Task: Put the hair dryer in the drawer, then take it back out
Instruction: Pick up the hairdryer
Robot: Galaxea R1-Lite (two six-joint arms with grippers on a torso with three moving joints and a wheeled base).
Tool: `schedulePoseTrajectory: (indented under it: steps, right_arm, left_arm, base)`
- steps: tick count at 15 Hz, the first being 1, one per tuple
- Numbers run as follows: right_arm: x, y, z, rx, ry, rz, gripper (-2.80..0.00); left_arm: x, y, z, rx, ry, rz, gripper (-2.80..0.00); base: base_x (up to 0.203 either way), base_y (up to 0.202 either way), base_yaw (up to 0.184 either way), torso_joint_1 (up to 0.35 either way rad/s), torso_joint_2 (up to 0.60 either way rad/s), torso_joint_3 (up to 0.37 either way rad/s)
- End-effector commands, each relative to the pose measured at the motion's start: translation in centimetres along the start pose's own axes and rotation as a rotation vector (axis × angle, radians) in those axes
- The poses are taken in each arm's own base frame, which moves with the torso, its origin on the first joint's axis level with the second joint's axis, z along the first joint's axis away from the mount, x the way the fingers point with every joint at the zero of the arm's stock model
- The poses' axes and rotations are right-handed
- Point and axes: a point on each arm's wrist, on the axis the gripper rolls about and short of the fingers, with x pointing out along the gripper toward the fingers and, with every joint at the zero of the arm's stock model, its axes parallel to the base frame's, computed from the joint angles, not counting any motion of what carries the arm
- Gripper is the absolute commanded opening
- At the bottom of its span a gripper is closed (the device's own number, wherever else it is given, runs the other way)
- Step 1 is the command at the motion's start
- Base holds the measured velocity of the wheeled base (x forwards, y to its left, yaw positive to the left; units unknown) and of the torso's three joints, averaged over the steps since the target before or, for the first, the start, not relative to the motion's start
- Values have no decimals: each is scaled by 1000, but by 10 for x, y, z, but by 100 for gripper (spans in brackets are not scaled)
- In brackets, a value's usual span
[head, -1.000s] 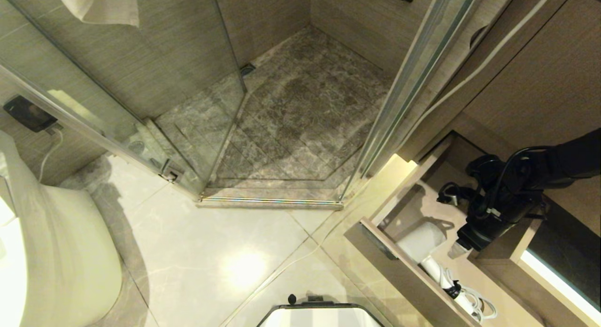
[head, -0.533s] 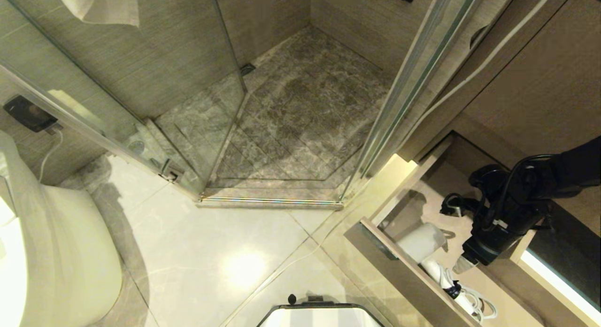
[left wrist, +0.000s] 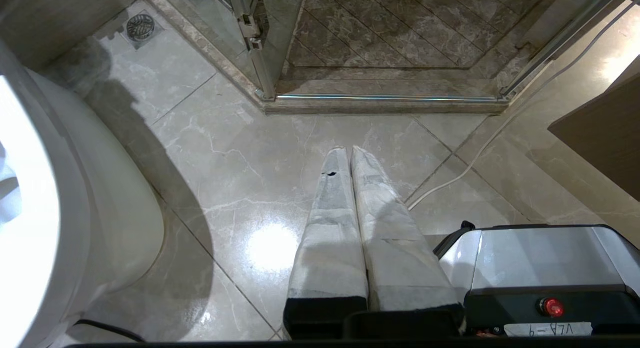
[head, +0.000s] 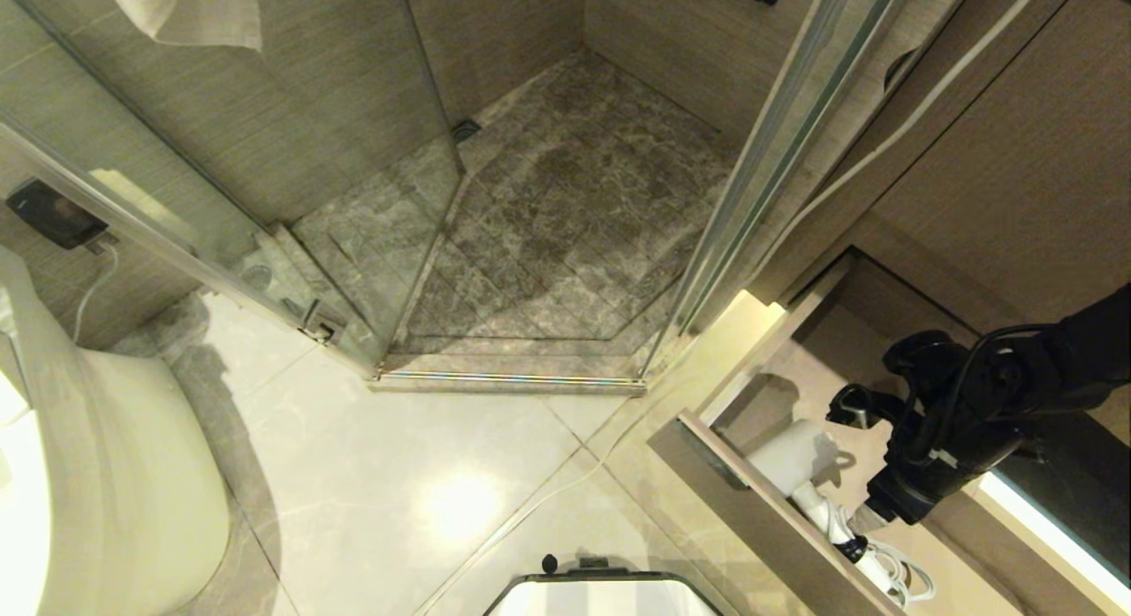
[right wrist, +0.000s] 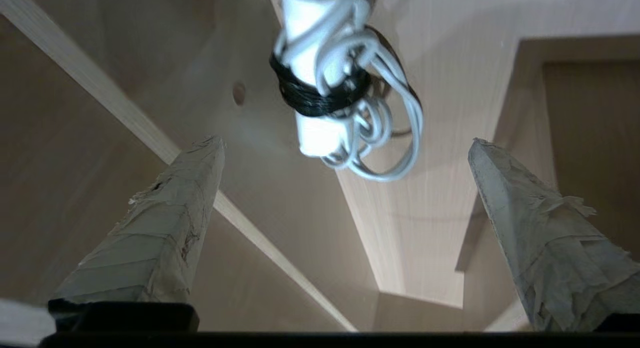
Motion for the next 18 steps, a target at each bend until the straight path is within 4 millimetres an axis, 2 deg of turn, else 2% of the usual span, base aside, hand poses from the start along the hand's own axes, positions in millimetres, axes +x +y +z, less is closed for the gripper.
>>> schedulePoseTrajectory:
  steps: [1,10,18]
  right_arm:
    - [6,6,-1,-14,-8,4,0]
    - [41,7,10,-38,-42,-6,0]
    - [62,8,18,-54,-105,-18,0]
  left_arm:
    - [0,0,0,2,1,-1,-280]
    - [0,0,0,2,1,0,-280]
    - [0,0,0,0,1,-1,-280]
  base:
    - [0,0,0,0,0,0]
    - [0,0,0,0,0,0]
    - [0,0,0,0,0,0]
